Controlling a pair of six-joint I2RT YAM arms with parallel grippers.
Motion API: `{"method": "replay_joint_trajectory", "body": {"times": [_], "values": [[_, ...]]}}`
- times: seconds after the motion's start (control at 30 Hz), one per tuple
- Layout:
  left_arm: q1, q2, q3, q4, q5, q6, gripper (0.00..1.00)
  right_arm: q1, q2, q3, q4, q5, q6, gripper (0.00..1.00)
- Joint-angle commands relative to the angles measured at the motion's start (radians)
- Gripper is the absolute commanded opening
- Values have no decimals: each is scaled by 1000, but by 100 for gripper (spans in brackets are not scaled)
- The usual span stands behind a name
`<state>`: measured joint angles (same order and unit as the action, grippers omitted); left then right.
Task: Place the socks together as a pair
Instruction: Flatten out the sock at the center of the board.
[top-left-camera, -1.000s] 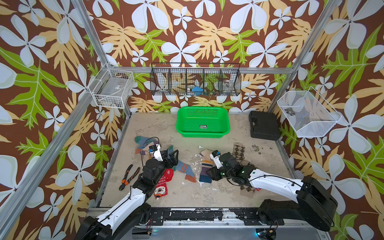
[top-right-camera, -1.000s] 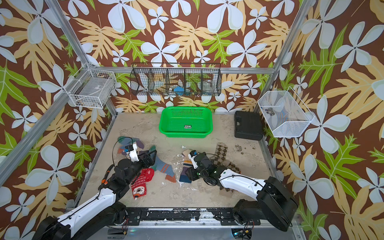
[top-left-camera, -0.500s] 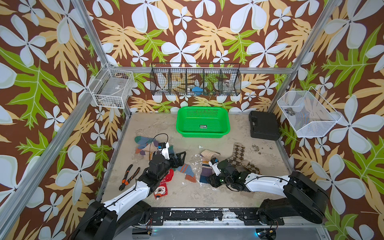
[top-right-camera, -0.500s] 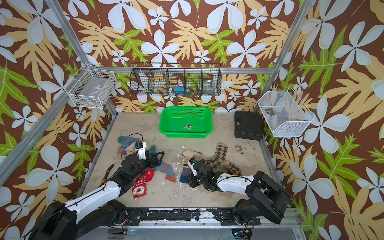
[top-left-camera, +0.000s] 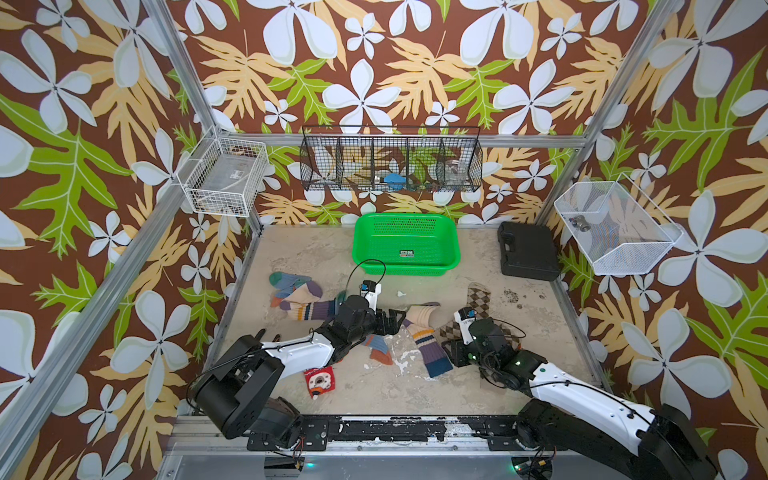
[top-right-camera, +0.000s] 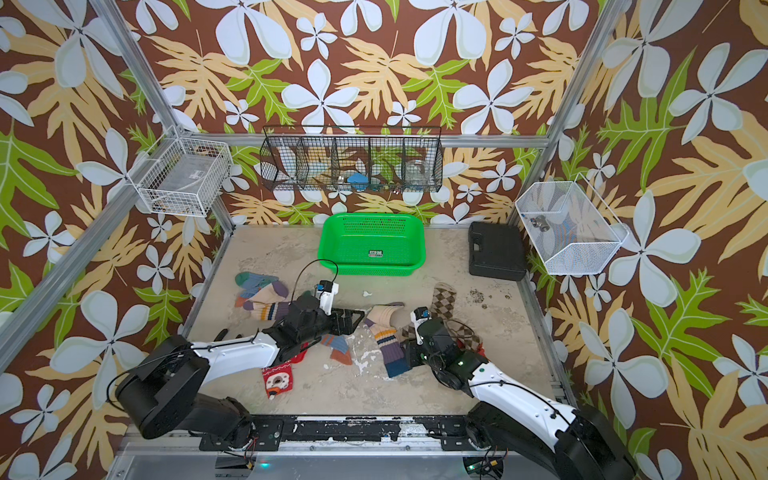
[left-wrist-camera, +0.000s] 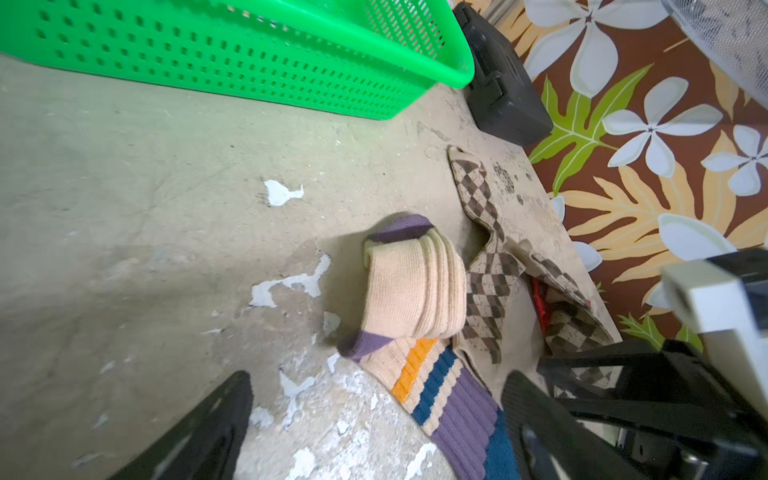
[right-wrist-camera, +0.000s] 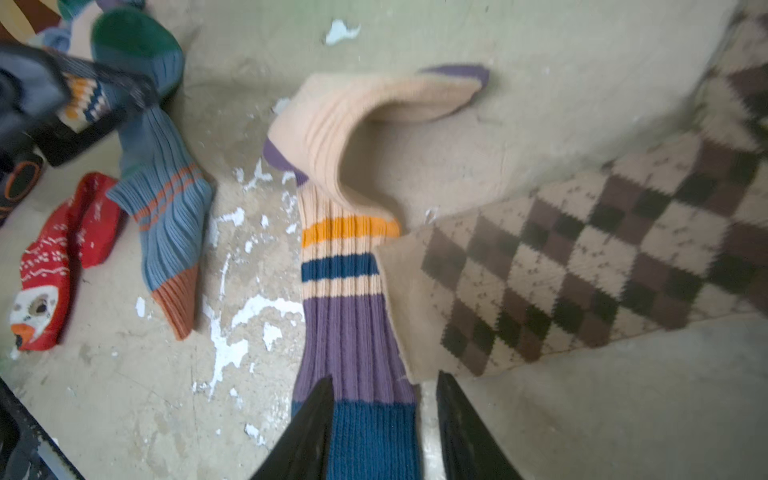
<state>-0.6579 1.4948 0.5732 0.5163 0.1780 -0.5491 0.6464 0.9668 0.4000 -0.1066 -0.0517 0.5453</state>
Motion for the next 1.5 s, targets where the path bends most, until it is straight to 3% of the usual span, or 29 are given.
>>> {"method": "replay_joint_trajectory", "body": {"times": [0.0,0.37,0.5,0.57,0.73,0.87,1.03,1.17,1.23,1.47], "values": [[-16,79,53,50,44,-2,93,-9,-12,28,-24,20,-4,43],[-30,335,259,1,17,82,93,-15,-38,60,-31,-17,-15,43],[-43,405,308,1,41,79,86,-18,-48,67,-41,-17,-24,43],[-53,424,315,25,53,67,74,-20,-53,70,-43,-15,-29,43],[-60,376,250,107,-10,17,25,-28,-47,78,-43,-18,-40,43],[-60,223,83,172,-159,-31,10,-28,-34,82,-35,-34,-43,43],[-60,39,-170,253,-306,-133,13,-28,5,86,-16,-72,-48,43],[-60,3,-281,308,-307,-175,51,-28,80,100,2,-133,-55,43],[-59,5,-300,309,-313,-175,59,-27,119,110,-1,-169,-64,43],[-58,-67,-310,286,-376,-157,63,48,179,65,-5,-185,-32,43]]}}
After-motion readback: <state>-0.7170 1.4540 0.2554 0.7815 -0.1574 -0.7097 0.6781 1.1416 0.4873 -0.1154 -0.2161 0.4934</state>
